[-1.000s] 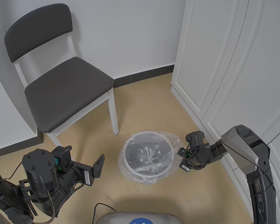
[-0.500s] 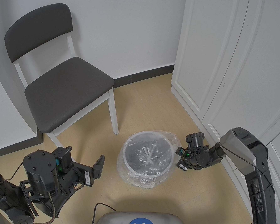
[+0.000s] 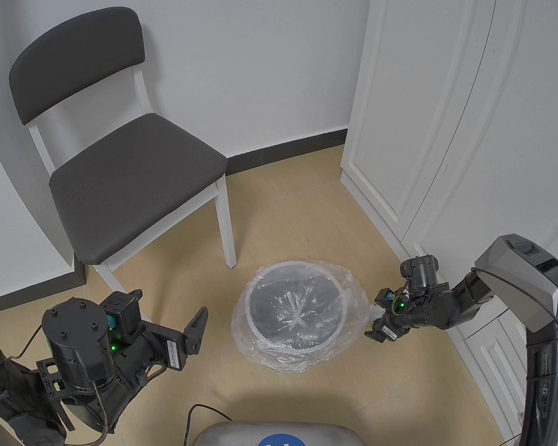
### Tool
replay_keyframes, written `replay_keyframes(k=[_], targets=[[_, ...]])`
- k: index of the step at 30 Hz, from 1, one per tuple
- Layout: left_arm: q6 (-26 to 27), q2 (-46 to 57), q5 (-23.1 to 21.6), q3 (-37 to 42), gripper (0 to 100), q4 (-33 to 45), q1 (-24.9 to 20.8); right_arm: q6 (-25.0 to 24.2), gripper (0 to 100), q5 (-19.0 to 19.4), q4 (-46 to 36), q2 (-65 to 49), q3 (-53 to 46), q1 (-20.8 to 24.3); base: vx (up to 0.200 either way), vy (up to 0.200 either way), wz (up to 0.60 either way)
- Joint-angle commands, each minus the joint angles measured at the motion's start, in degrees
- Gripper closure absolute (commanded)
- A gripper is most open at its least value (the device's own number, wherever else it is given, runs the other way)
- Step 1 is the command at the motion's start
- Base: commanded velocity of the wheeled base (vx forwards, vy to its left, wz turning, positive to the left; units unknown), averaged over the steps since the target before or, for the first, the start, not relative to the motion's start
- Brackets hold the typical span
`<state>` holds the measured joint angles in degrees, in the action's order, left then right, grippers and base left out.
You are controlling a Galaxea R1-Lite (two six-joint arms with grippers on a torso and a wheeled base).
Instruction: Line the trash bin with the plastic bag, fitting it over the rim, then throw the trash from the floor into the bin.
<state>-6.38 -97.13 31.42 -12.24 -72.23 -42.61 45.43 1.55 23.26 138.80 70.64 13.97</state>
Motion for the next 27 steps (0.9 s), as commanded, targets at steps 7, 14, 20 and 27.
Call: replay_keyframes(k=[7, 14, 20, 27], targets=[[0.0, 1.6, 0.0, 0.4, 0, 0.0, -0.1, -4.3, 0, -6.6, 4.4, 2.5, 4.1, -1.6, 0.0, 0.0, 0.0], [-0.1, 0.8, 0.0, 0.3, 0, 0.0, 0.0, -11.8, 0, -10.7, 4.4, 9.5, 14.3, -2.5, 0.0, 0.0, 0.0], [-0.3, 0.2, -0.1, 0.3, 0, 0.0, 0.0, -11.9, 0, -16.2, 7.8, 17.7, 23.3, -2.1, 0.0, 0.0, 0.0], [-0.3, 0.3, -0.1, 0.3, 0, 0.0, 0.2, -10.2, 0, -15.9, 6.8, 24.4, 30.6, 0.0, 0.0, 0.0, 0.0]])
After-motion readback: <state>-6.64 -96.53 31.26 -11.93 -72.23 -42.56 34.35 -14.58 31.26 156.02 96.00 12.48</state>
